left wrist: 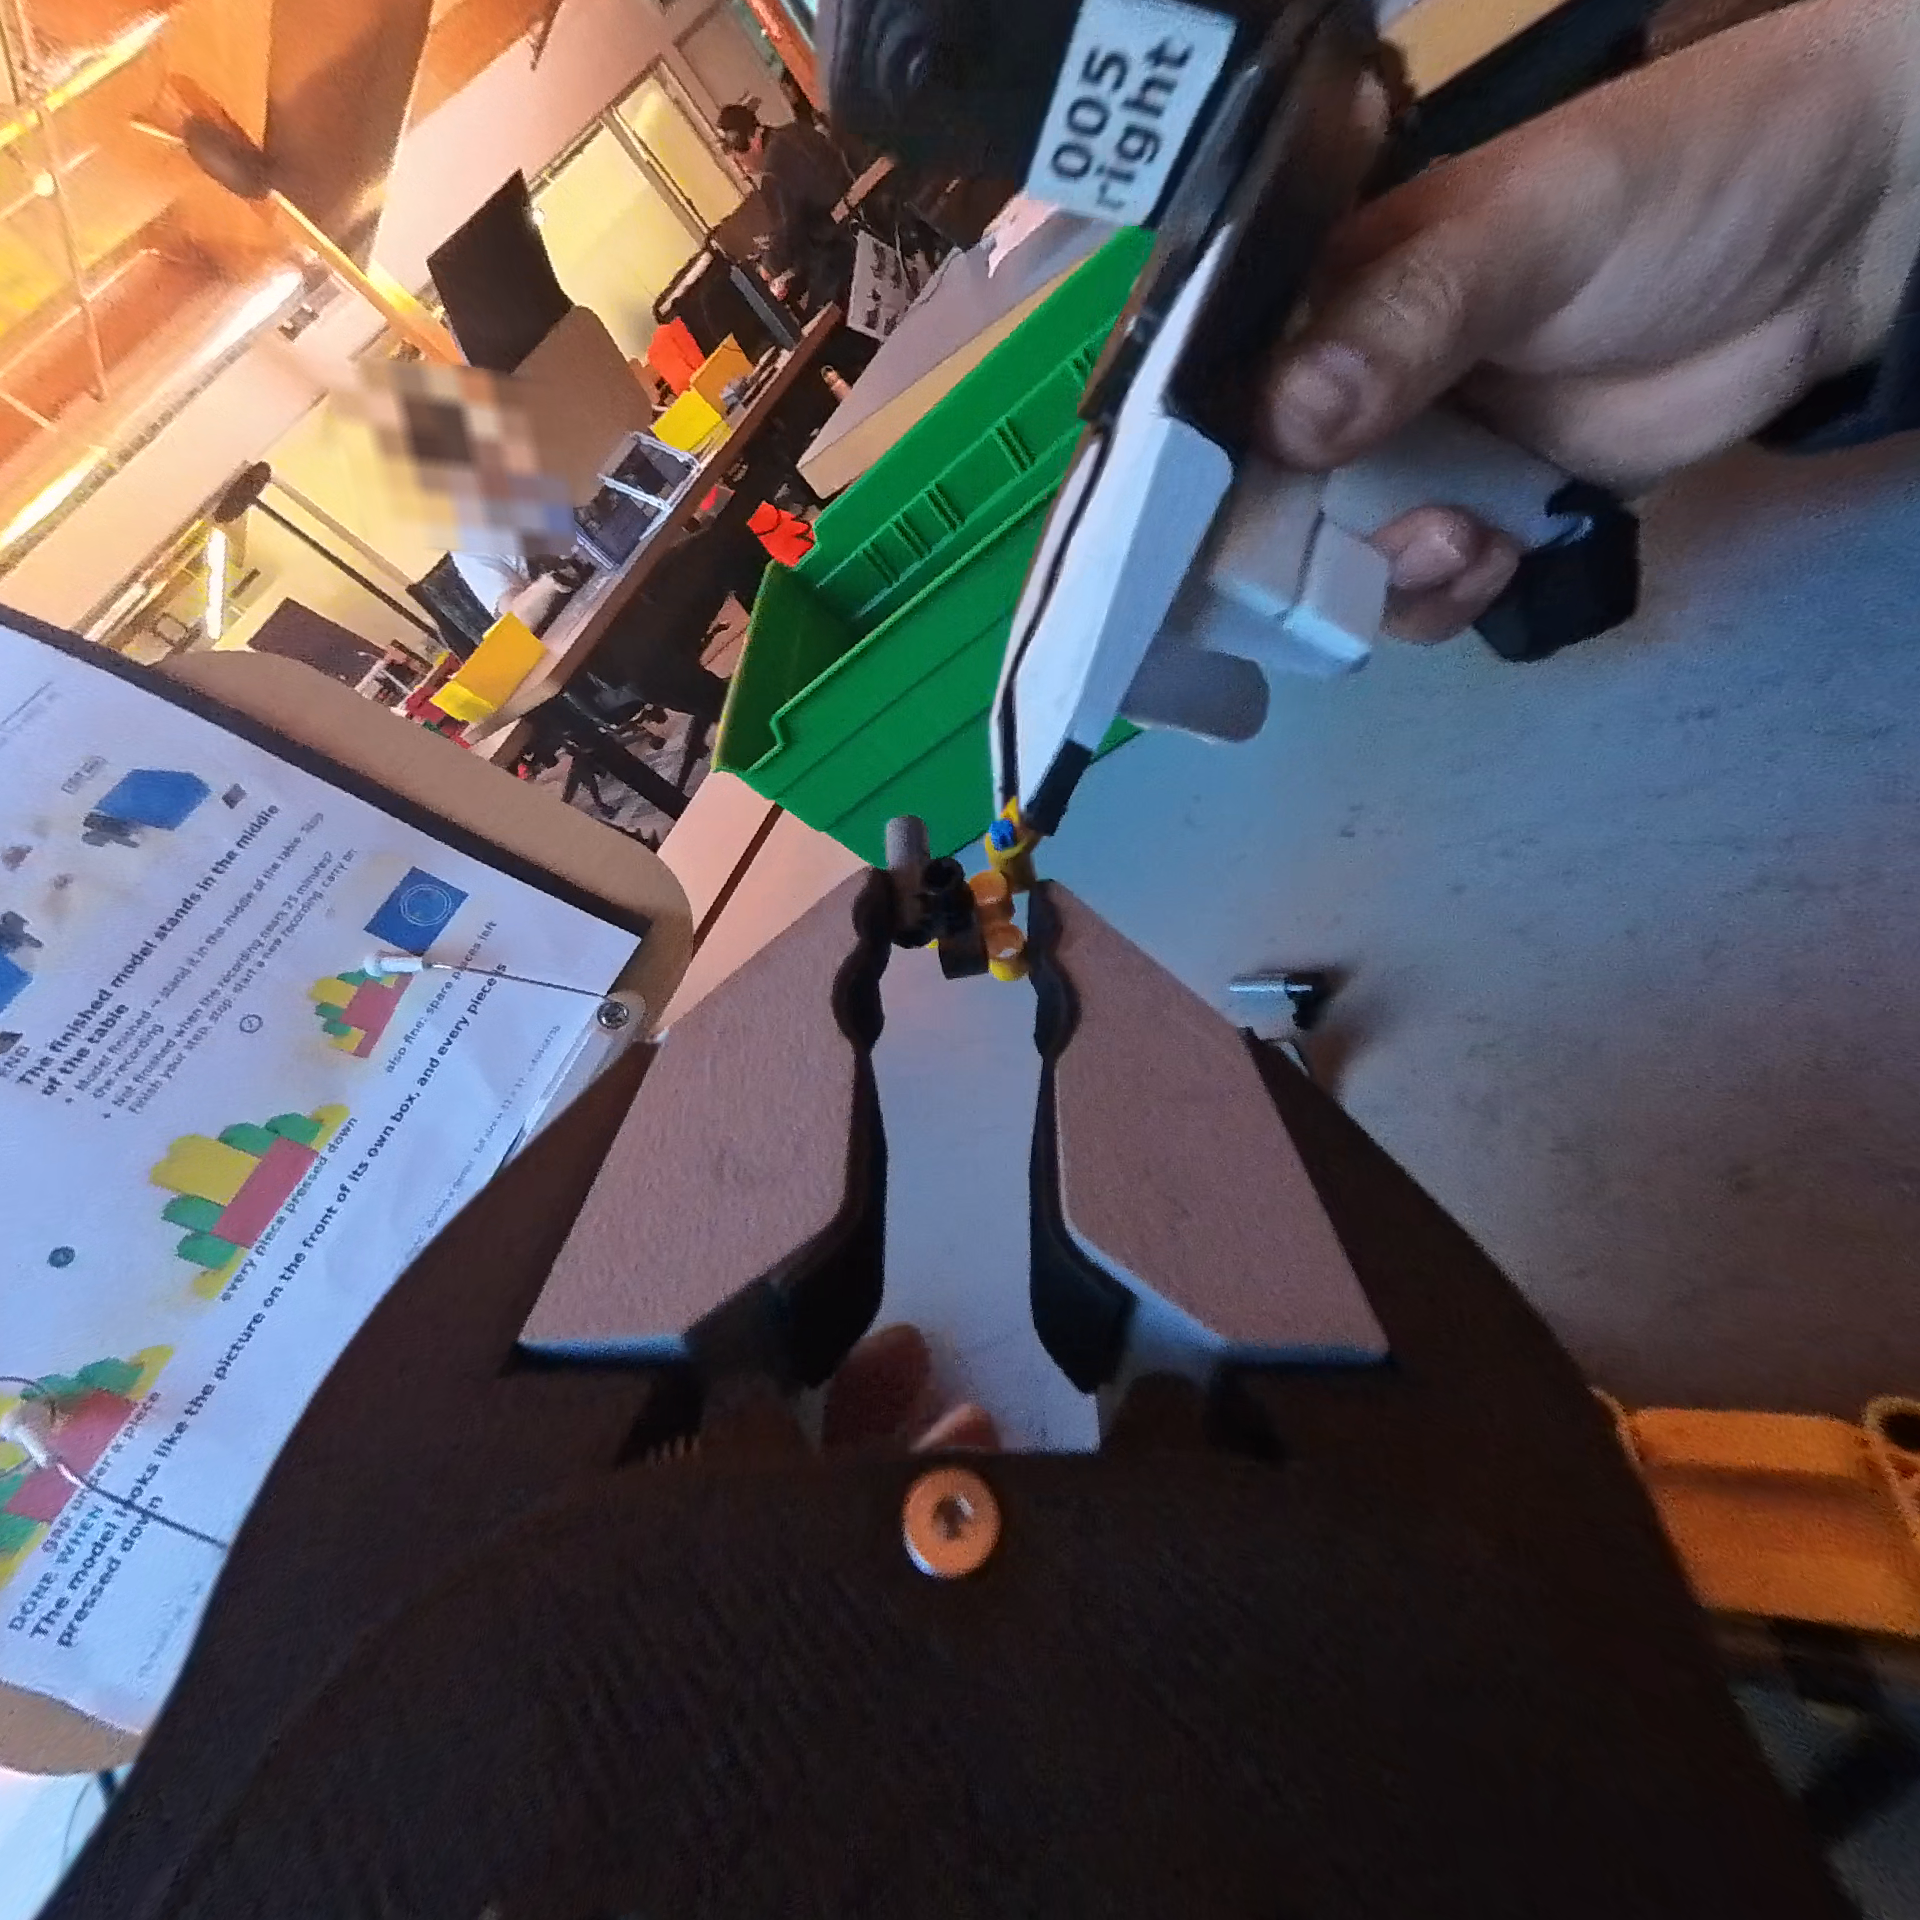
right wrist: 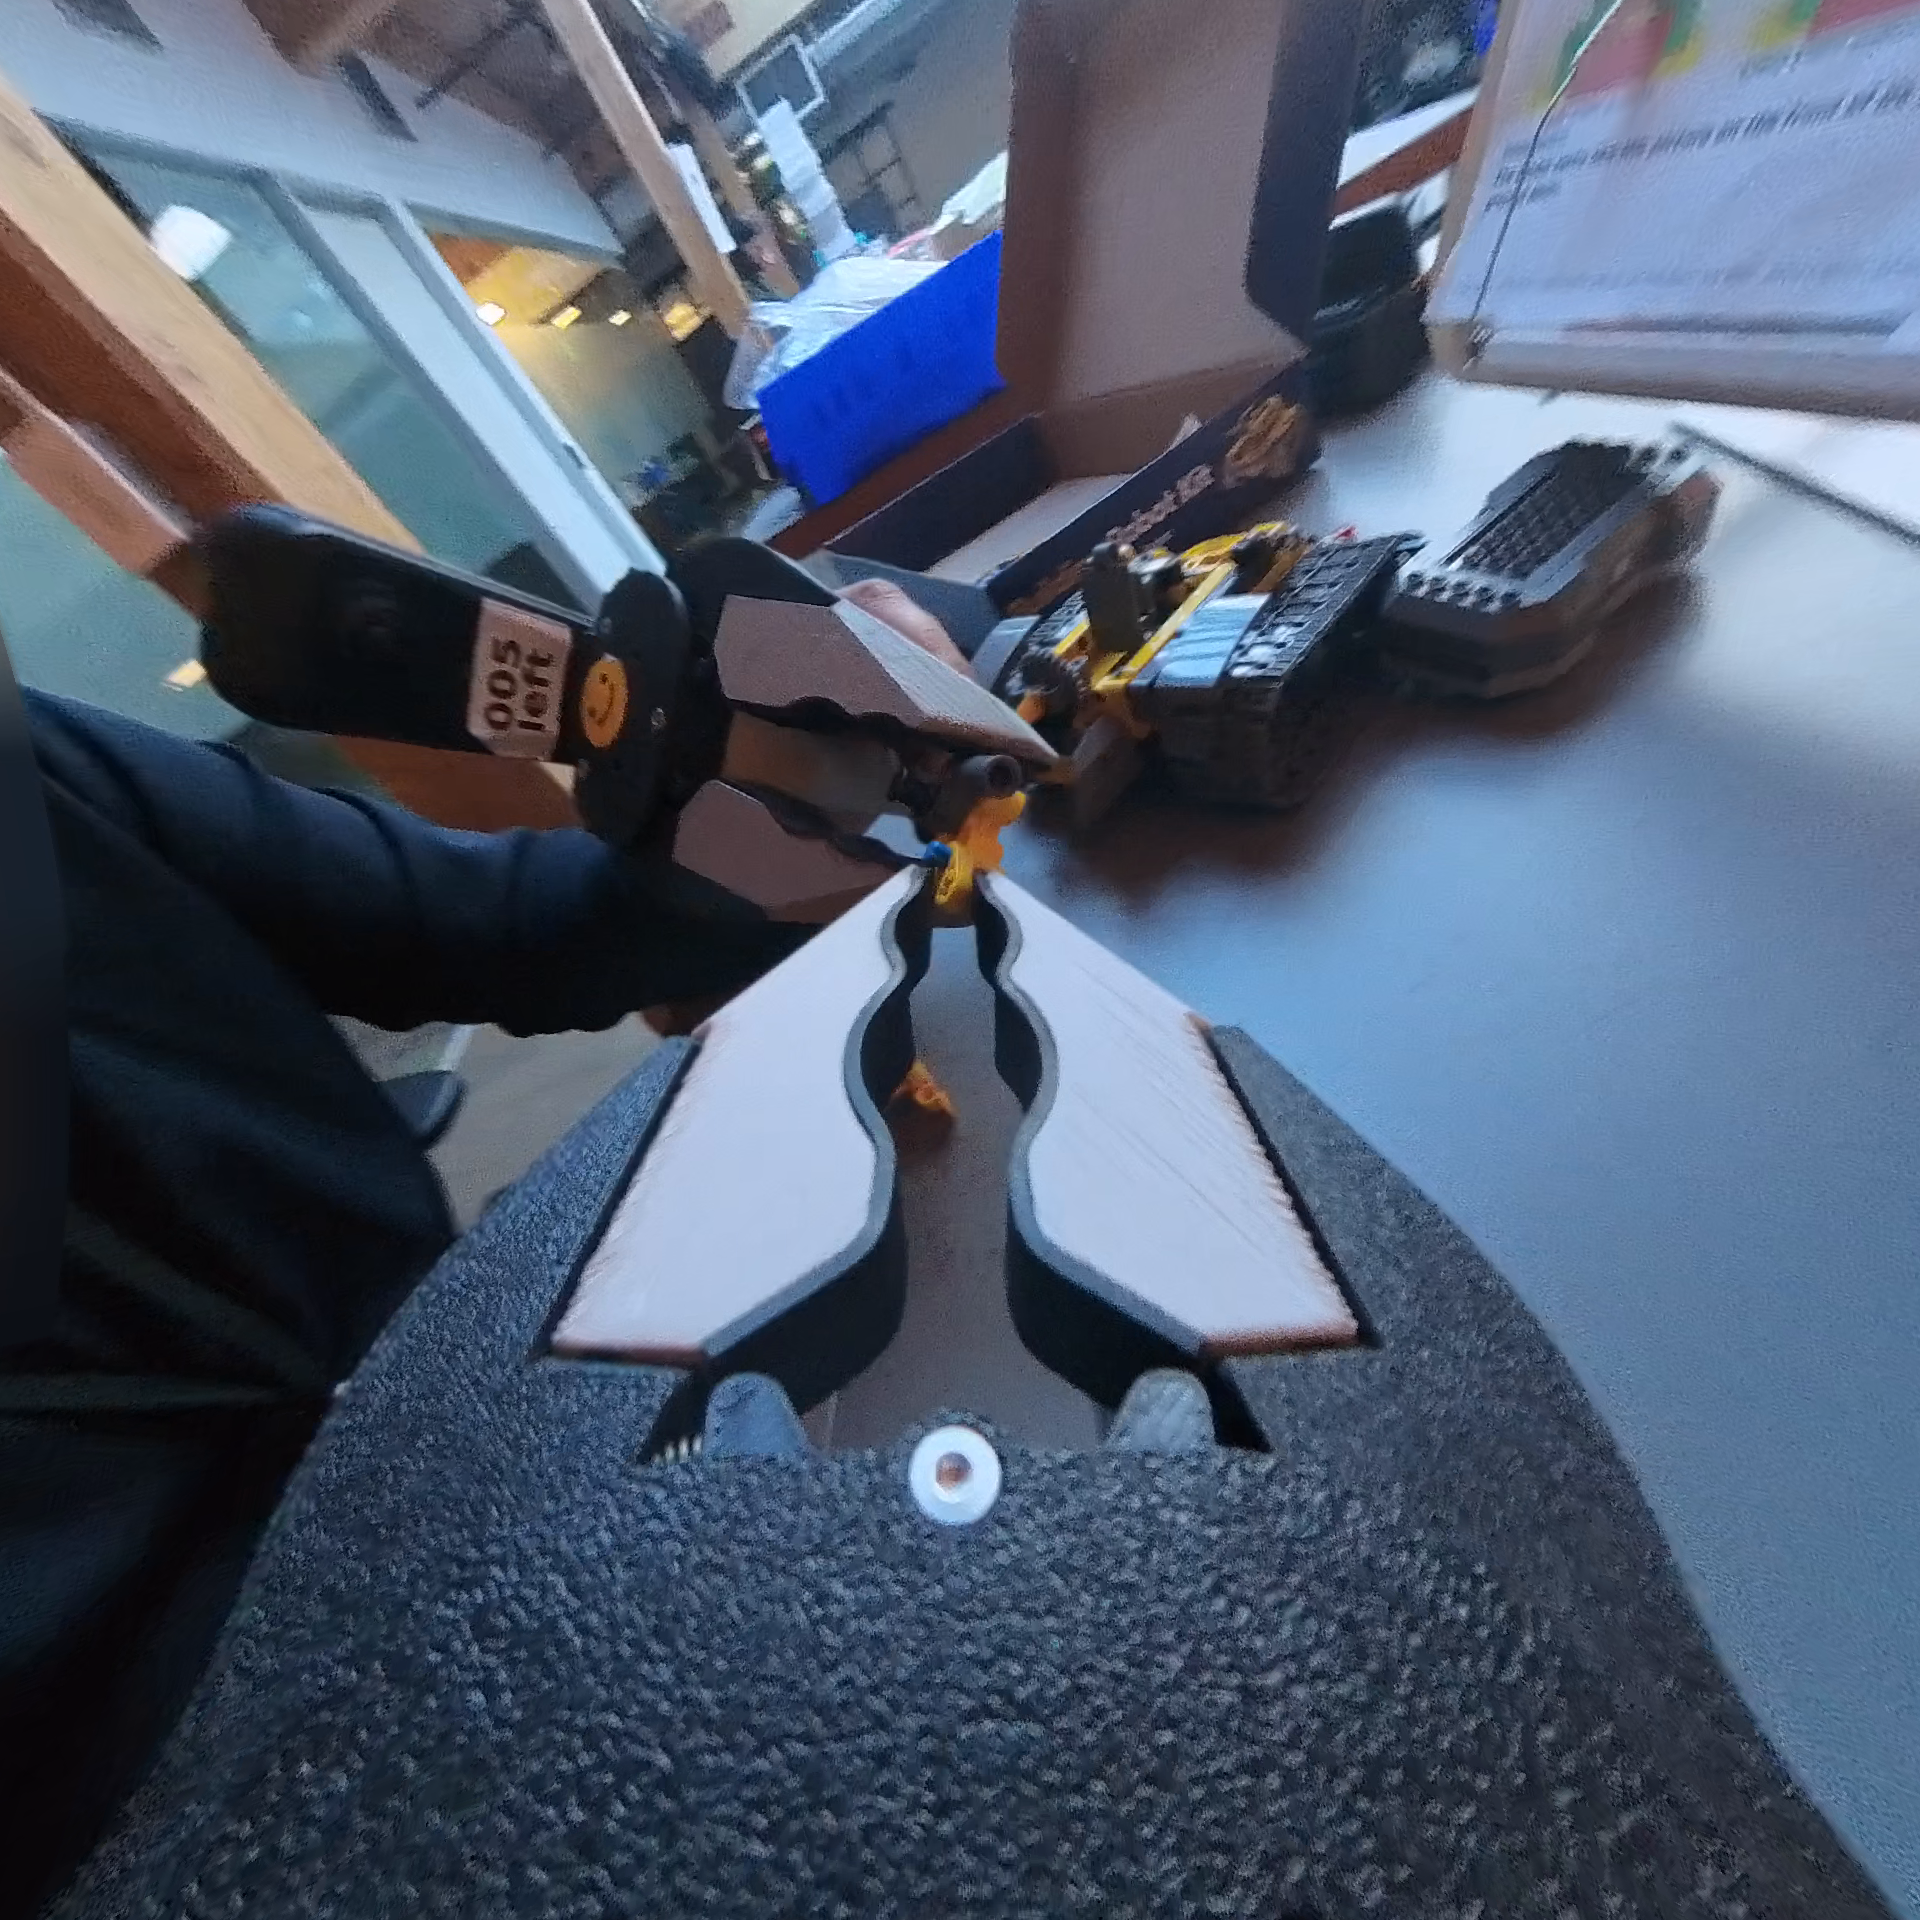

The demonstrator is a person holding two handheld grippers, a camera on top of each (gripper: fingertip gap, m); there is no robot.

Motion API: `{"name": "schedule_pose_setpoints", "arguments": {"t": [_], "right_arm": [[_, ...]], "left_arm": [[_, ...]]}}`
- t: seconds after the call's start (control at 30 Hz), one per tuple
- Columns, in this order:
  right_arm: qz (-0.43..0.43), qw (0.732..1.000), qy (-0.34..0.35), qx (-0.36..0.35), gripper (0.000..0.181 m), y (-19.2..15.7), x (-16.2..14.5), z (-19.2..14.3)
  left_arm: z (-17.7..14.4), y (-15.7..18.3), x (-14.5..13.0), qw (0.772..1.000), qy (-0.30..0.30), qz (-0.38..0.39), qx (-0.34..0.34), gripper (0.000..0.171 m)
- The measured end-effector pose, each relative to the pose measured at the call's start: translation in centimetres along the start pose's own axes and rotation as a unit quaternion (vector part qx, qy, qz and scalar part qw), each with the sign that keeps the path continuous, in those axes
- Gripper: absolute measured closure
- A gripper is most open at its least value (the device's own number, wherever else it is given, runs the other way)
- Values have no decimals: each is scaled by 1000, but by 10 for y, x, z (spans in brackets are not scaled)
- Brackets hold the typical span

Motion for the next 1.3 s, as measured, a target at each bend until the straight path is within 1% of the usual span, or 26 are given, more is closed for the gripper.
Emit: {"name": "schedule_pose_setpoints", "arguments": {"t": [0.07, 0.2, 0.27, 0.37, 0.43, 0.53, 0.63, 0.7, 0.8, 0.97, 1.03, 1.07, 1.13, 1.2, 1.3], "right_arm": [[32, 999, -11, 24, 177, -1, -3, -1], [54, 997, -14, 45, 178, -3, -5, -1], [52, 997, -11, 51, 178, -5, -5, -1], [38, 997, -22, 59, 178, -9, -8, -2], [35, 997, -24, 59, 179, -11, -9, -1], [39, 997, -25, 63, 179, -12, -9, -1], [62, 996, -31, 57, 180, -7, -11, 0], [63, 997, -33, 41, 180, -2, -13, 1], [54, 997, -44, 37, 179, -3, -16, 4], [5, 999, -44, 7, 180, -3, -16, 7], [8, 999, -52, 14, 180, -4, -18, 8], [11, 998, -60, 17, 180, -4, -21, 8], [-7, 997, -81, 1, 180, -1, -27, 9], [-60, 992, -105, -32, 180, 2, -31, 10], [-159, 974, -133, -92, 181, 4, -33, 10]], "left_arm": [[-1, 3, 0, 1000, -3, 1, -15, 148], [-2, 5, 2, 1000, 1, 19, -17, 148], [-3, 5, 3, 1000, 2, 28, 1, 148], [-1, 6, 4, 999, 3, 45, 6, 149], [-2, 4, 3, 998, 3, 57, 11, 150], [-3, 3, 5, 995, 14, 96, 28, 150], [0, 4, 1, 992, -1, 125, 35, 150], [2, 4, -3, 991, -11, 131, 37, 150], [2, 3, 0, 987, -12, 149, 53, 150], [1, 1, 0, 982, -19, 177, 66, 150], [0, 4, 1, 980, -11, 189, 64, 150], [0, 6, 0, 979, -12, 198, 58, 150], [3, 11, -5, 977, -20, 207, 39, 150], [5, 14, -9, 982, -41, 181, 21, 150], [7, 15, -13, 985, -71, 154, 10, 151]]}}
Point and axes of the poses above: each gripper's, where its closed fingertips meet, z out along the fingers, x out of its top, y = z × x across the jaws, the point moved 2 cm from there along -z, back along the fingers, and after that the axes turned 7 degrees about z, right-handed, at the moved point
